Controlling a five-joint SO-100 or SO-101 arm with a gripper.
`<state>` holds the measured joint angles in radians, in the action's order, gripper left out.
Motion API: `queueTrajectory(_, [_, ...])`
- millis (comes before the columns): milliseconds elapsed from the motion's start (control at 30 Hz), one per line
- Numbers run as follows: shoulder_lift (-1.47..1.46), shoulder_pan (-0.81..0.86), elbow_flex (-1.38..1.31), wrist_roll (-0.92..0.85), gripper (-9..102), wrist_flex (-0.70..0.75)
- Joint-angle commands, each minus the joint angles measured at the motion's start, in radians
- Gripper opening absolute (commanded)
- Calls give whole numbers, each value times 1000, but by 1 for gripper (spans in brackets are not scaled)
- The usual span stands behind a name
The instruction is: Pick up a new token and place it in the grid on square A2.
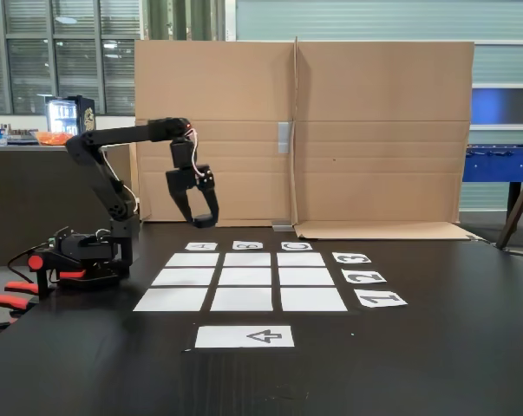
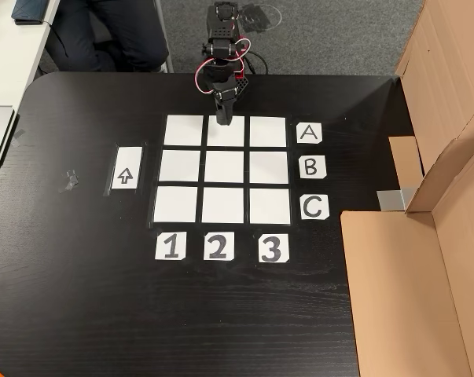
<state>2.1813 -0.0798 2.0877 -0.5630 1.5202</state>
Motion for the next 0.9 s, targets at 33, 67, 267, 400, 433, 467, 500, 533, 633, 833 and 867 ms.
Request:
queueTrajectory(33, [98, -3, 89, -23, 13, -44])
queueTrajectory(67, [107, 6, 110, -35, 13, -57])
queueTrajectory(267, [121, 8, 221, -123, 13, -106])
queueTrajectory(400, [121, 0, 275, -187, 13, -132])
queueTrajectory(433, [121, 2, 284, -201, 13, -140])
queueTrajectory(467, [121, 3, 291, -213, 13, -144])
queueTrajectory(500, [121, 5, 298, -222, 13, -147])
queueTrajectory(533, [121, 5, 305, -232, 13, -152])
queueTrajectory(633, [121, 3, 339, -255, 13, -172])
queueTrajectory(833, [121, 0, 407, -288, 13, -215])
queueTrajectory(867, [121, 3, 413, -288, 13, -224])
